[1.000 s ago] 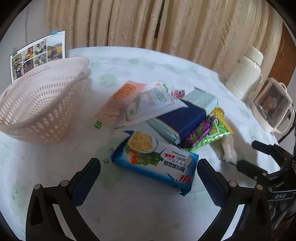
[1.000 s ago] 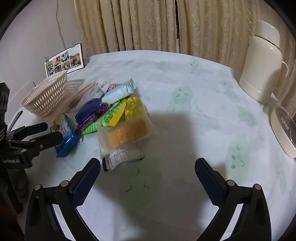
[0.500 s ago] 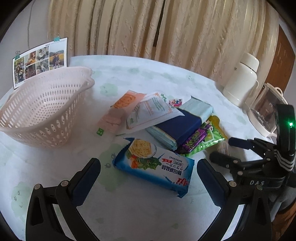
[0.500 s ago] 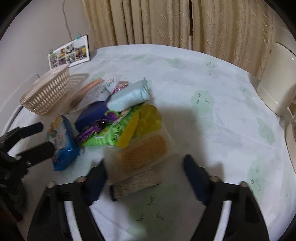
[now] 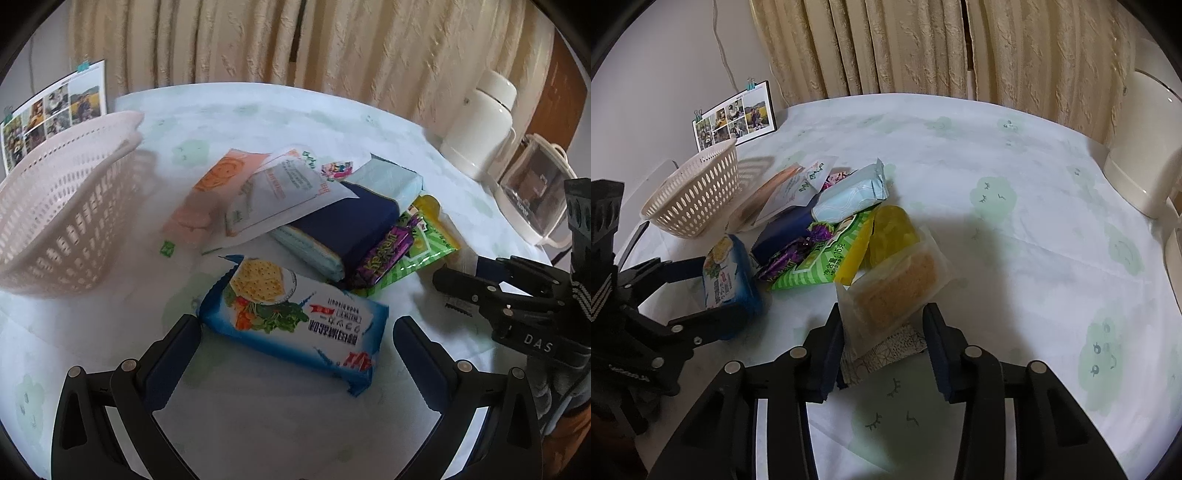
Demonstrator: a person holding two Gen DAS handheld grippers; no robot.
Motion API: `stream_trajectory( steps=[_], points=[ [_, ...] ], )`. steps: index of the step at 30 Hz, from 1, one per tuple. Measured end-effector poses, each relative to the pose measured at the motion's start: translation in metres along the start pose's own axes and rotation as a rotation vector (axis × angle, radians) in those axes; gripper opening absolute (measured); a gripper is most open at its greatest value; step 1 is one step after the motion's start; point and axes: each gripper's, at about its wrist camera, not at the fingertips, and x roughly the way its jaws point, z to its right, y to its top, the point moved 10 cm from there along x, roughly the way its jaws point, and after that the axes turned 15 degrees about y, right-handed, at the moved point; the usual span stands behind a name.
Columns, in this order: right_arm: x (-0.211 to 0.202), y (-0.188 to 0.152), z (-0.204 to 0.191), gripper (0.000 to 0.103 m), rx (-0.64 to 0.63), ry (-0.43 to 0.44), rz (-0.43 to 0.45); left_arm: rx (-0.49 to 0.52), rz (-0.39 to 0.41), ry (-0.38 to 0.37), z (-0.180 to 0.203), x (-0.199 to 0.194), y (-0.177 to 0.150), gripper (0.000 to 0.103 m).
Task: Organize snacks
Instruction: 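Move the left tool toward the blue Aji cracker pack while the right tool approaches the clear cracker box, then close the left tool on the Aji cracker pack while the right tool grips the clear cracker box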
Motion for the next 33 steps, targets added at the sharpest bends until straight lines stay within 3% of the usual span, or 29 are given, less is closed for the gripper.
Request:
stream_trajectory(
  steps=[8,10,15,24,33],
  points=[
    [-0.009,0.0,0.01,0.054,0.075,0.025,0.026,0.06,0.02,0.017,0.007,0.003,0.008,0.1],
    [-0.011,0.0,0.011,0.057,0.087,0.037,0.033,0.061,0.031,-0.002,0.008,0.002,0.008,0.087],
    [-0.016,0.003,0.011,0.062,0.097,0.046,0.053,0.054,0.046,-0.011,0.008,-0.002,0.009,0.082],
    [-0.022,0.008,0.011,0.067,0.148,0.098,0.095,0.004,0.124,-0.012,-0.001,-0.021,0.014,0.079],
    [-0.006,0.014,0.012,0.067,0.245,0.142,0.107,-0.01,0.25,0.014,-0.004,-0.047,0.026,0.074]
  ],
)
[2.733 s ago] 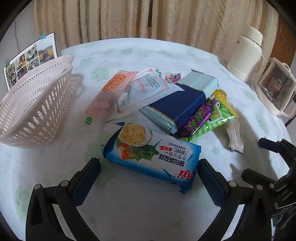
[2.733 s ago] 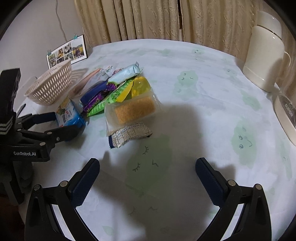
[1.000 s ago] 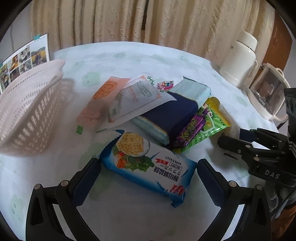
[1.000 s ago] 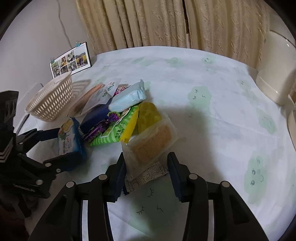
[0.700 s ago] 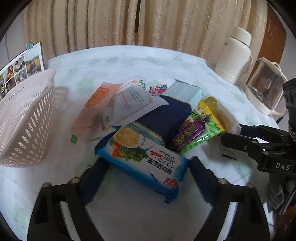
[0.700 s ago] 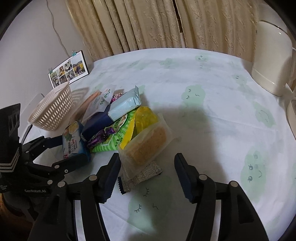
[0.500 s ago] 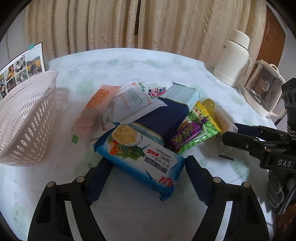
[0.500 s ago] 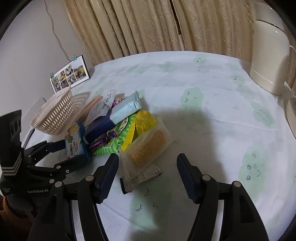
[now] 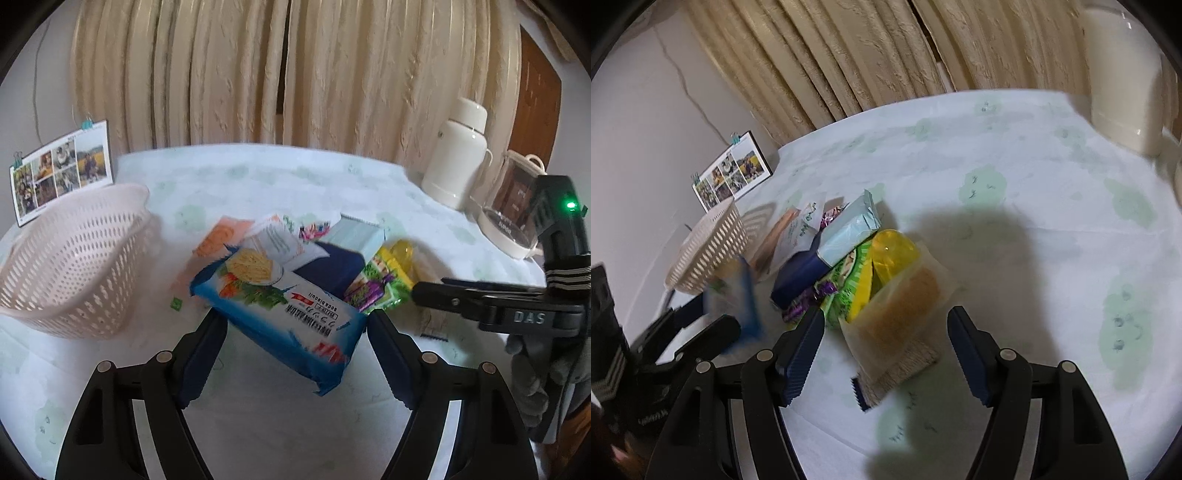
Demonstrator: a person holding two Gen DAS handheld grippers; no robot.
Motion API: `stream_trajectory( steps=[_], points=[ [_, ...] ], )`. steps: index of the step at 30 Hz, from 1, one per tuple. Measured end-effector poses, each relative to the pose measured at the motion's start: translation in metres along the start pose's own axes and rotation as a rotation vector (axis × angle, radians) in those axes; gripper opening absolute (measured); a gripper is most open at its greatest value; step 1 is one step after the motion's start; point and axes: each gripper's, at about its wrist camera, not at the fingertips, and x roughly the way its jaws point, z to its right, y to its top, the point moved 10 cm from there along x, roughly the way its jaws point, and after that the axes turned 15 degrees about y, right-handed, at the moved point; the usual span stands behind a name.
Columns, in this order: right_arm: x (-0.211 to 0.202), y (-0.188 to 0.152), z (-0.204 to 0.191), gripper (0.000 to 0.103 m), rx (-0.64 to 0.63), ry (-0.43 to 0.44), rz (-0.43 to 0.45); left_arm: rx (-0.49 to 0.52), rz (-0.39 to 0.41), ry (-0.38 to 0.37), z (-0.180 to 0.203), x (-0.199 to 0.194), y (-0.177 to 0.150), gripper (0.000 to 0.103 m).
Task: Organize snacks
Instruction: 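Close the left tool on the Aji cracker pack while the right tool grips the clear cracker box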
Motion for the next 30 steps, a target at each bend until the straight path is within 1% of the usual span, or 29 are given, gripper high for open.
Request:
stream_trajectory(
  steps=[3,6,8,10,13,18,19,22,25,29,30],
  points=[
    [0.006,0.003,0.004,0.066,0.038,0.003,0.008,-0.018,0.025,-0.002,-0.004,-0.005,0.005,0.074],
    [0.006,0.003,0.006,0.054,0.026,-0.032,0.011,-0.023,0.025,-0.005,-0.004,-0.006,0.007,0.074],
    [0.005,0.003,0.007,0.049,0.032,-0.035,0.015,-0.02,0.016,-0.007,-0.004,-0.004,0.005,0.074],
    [0.004,0.003,0.007,0.036,0.038,-0.033,0.015,-0.017,0.006,-0.011,-0.003,-0.003,0.004,0.074],
    [-0.002,0.003,0.01,0.03,0.044,-0.042,0.034,-0.021,-0.028,-0.015,-0.003,0.002,0.0,0.074],
    [-0.009,0.004,0.011,0.026,0.054,-0.04,0.052,-0.034,-0.119,-0.022,-0.004,0.018,-0.014,0.074],
    [-0.01,0.004,0.01,0.024,0.05,-0.041,0.056,-0.035,-0.125,-0.017,-0.005,0.019,-0.016,0.074],
    [-0.013,0.006,0.006,0.023,0.037,-0.044,0.068,-0.034,-0.122,0.008,-0.007,0.021,-0.017,0.075],
    [-0.014,0.007,0.001,0.022,0.022,-0.042,0.07,-0.026,-0.124,0.015,-0.007,0.023,-0.018,0.076],
    [-0.015,0.007,-0.001,0.022,0.004,-0.046,0.072,-0.055,-0.137,0.017,-0.011,0.026,-0.019,0.077],
    [-0.015,0.007,0.0,0.022,0.004,-0.046,0.07,-0.062,-0.142,0.019,-0.013,0.027,-0.02,0.079]
  ],
)
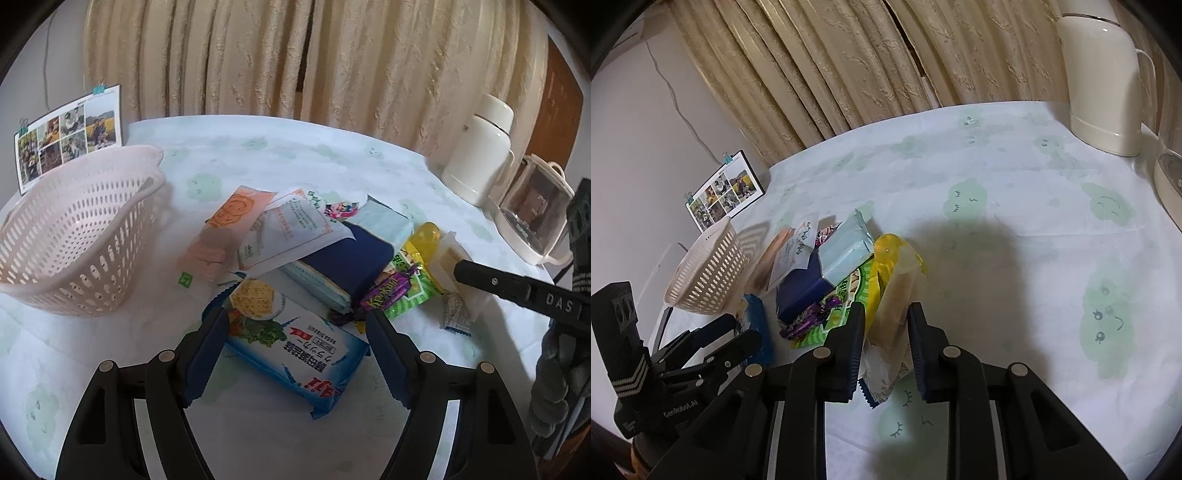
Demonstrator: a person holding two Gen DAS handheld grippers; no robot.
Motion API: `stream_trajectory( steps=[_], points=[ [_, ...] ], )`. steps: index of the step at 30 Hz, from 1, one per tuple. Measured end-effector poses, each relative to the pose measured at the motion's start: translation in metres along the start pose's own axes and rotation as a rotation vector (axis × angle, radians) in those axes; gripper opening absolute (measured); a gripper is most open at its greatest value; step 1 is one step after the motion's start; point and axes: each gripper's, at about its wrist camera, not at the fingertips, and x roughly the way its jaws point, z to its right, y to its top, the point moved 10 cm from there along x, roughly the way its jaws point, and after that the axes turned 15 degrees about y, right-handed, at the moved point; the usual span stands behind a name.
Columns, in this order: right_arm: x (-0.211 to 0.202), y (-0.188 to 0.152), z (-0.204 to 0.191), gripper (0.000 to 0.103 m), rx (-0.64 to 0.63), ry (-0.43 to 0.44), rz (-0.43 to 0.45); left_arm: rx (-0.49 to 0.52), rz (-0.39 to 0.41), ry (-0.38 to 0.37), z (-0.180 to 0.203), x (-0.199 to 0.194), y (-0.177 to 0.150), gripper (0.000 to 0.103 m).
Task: Organize snacks
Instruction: 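Close the left tool on the Aji cracker pack while the right tool grips the clear cracker box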
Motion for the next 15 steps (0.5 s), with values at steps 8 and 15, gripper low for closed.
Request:
stream_trajectory(
  steps=[8,15],
  points=[
    [0.0,-0.001,0.0,0.022,-0.005,0.004,-0.007,-0.071,-0.091,0.006,-0.015,0.013,-0.01,0.087],
    [-0.003,-0.001,-0.004,0.021,-0.014,0.012,-0.002,-0.085,-0.073,0.017,-0.013,0.014,-0.005,0.068]
  ],
)
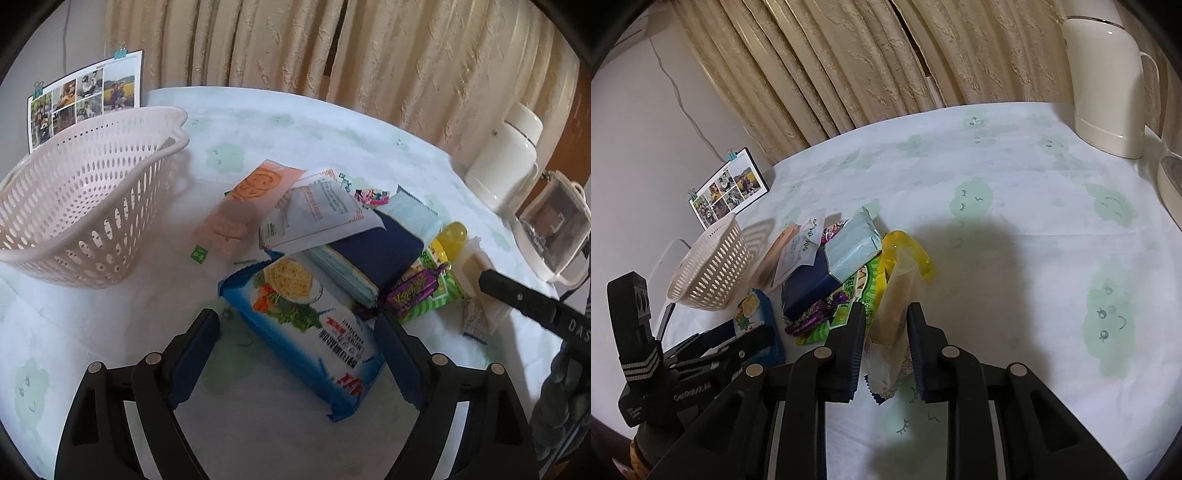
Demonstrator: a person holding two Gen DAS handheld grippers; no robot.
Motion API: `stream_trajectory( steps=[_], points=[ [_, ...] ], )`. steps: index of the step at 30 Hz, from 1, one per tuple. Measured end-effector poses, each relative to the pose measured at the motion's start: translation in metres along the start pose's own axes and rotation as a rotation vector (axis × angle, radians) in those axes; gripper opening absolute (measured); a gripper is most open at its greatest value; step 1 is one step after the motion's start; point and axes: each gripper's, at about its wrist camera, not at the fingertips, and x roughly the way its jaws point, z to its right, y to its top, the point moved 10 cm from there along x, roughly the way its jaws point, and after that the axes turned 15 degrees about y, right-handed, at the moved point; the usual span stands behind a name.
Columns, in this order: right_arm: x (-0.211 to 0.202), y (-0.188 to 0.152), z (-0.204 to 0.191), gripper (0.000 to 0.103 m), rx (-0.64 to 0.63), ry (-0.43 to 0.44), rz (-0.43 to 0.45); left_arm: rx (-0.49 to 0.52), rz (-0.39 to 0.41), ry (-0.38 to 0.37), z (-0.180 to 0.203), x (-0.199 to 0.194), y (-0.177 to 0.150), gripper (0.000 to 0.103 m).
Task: Organize snacks
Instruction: 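Close the left tool on the Aji cracker pack while the right tool grips the clear cracker box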
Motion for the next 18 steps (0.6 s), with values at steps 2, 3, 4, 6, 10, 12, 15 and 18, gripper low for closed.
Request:
stream_trajectory(
  steps=[2,3,4,6,10,12,15,18],
  points=[
    [-0.002,0.001,-0.001,0.019,-0.002,0.004,0.009,-0.021,0.002,-0.037,0.0,-0.001,0.001,0.063],
    [-0.004,0.001,-0.001,0.018,-0.003,0.005,0.013,-0.026,0.002,-0.045,0.0,-0.002,0.001,0.063],
    [-0.005,0.002,-0.001,0.017,-0.003,0.005,0.017,-0.029,0.004,-0.06,0.001,-0.003,0.001,0.062],
    [-0.006,0.003,-0.002,0.017,-0.005,0.004,0.023,-0.03,0.01,-0.086,0.003,-0.005,0.002,0.053],
    [-0.007,0.004,-0.002,0.017,-0.003,-0.003,0.021,-0.03,0.021,-0.137,0.009,-0.011,0.003,0.046],
    [-0.006,0.004,0.001,0.017,0.005,-0.011,0.014,-0.026,0.007,-0.14,0.01,-0.009,0.002,0.046],
    [-0.004,0.001,0.004,0.02,0.016,-0.015,-0.002,-0.056,-0.026,-0.16,0.01,-0.005,0.001,0.048],
    [0.0,-0.002,0.007,0.02,0.021,-0.03,-0.019,-0.06,-0.036,-0.175,0.013,-0.006,0.0,0.06]
  ],
)
